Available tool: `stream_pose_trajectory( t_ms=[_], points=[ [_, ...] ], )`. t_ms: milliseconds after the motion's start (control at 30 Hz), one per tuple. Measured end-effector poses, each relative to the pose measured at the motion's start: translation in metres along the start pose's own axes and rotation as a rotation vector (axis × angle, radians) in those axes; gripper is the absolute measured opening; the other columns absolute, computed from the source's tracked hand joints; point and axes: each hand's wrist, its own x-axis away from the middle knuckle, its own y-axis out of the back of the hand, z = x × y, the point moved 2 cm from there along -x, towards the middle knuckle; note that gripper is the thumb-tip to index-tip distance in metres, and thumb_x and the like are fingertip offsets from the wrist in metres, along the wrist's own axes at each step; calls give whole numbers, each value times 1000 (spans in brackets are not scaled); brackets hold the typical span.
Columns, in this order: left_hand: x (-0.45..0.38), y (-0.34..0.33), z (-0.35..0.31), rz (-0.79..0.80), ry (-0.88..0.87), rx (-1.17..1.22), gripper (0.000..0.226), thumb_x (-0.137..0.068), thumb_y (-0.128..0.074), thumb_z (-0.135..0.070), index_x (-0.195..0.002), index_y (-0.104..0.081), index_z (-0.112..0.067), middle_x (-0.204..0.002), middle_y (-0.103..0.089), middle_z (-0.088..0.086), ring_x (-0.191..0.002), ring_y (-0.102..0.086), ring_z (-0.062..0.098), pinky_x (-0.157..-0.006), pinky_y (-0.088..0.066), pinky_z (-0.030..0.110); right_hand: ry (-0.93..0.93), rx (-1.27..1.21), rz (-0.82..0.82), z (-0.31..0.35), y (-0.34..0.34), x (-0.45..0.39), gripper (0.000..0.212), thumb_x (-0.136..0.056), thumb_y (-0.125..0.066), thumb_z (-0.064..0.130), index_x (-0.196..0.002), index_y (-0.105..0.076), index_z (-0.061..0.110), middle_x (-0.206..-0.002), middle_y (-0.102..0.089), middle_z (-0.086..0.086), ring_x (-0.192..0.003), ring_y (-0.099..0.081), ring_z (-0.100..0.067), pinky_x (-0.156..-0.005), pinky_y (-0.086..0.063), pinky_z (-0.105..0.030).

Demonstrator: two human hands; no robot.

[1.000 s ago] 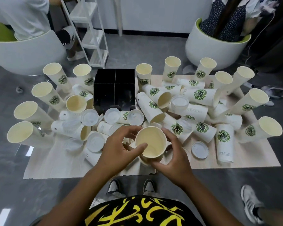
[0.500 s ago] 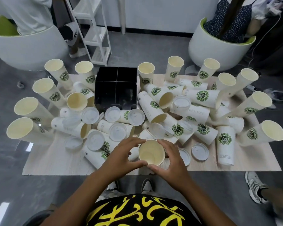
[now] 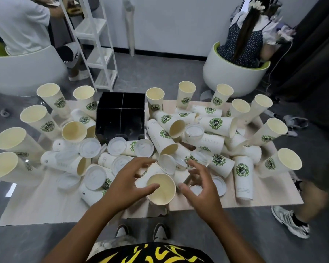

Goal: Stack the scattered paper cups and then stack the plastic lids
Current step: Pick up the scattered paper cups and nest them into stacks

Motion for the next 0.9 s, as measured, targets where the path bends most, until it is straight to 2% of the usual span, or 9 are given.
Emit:
stream_pose_trajectory(
  t_ms=[167, 300, 433, 567, 667, 767, 833, 900],
  points=[
    [-38, 5, -21, 38, -120, 53, 67, -78, -89, -41, -136, -57, -42, -132, -56, -31, -122, -57, 0, -90, -51, 12, 28, -73, -218, 23, 32, -11, 68, -75, -80, 38, -137, -53, 40, -140, -57, 23, -116, -62, -12, -88, -54, -24],
    [-71, 3, -40, 100, -227, 89, 67, -78, -90, -34, -135, -56, -43, -133, -57, -27, -124, -57, 3, -89, -50, 16, 22, -51, -381, 39, 57, -6, 71, -74, -80, 43, -140, -53, 39, -139, -58, 20, -121, -61, -11, -88, -55, -30],
    [-99, -8, -57, 163, -309, 144, 67, -76, -91, -31, -133, -57, -44, -133, -57, -23, -126, -56, 7, -89, -49, 18, 15, -15, -505, 51, 74, 1, 73, -70, -78, 48, -138, -52, 42, -139, -58, 20, -118, -62, -12, -84, -56, -30],
    [-124, -22, -65, 216, -362, 160, 67, -76, -91, -34, -132, -57, -45, -133, -56, -20, -125, -56, 9, -86, -50, 20, -15, 20, -535, 46, 82, -1, 70, -73, -80, 42, -136, -51, 45, -136, -58, 22, -112, -62, -10, -82, -56, -27],
    [-147, -35, -65, 253, -363, 137, 67, -76, -91, -31, -131, -56, -46, -133, -55, -24, -122, -56, 9, -86, -47, 21, -55, 25, -515, 30, 88, -13, 68, -78, -82, 33, -138, -51, 40, -138, -56, 17, -113, -61, -11, -80, -55, -21],
    [-176, -52, -64, 275, -366, 77, 68, -75, -92, -28, -132, -58, -40, -133, -54, -23, -118, -57, 5, -84, -46, 18, -84, 31, -479, 8, 100, -35, 69, -84, -86, 22, -142, -50, 35, -140, -54, 15, -114, -61, -12, -79, -53, -18],
    [-197, -67, -64, 290, -346, 32, 67, -76, -91, -27, -133, -57, -38, -133, -55, -17, -118, -56, 4, -79, -48, 16, -95, 41, -456, -8, 113, -54, 70, -84, -85, 24, -143, -49, 35, -141, -53, 16, -115, -61, -11, -78, -53, -17],
    [-219, -83, -65, 285, -344, -44, 68, -75, -90, -30, -134, -56, -37, -134, -56, -16, -117, -57, 6, -82, -45, 18, -97, 59, -436, -24, 128, -75, 71, -84, -85, 26, -144, -48, 37, -142, -53, 16, -117, -59, -7, -76, -52, -16]
  ],
)
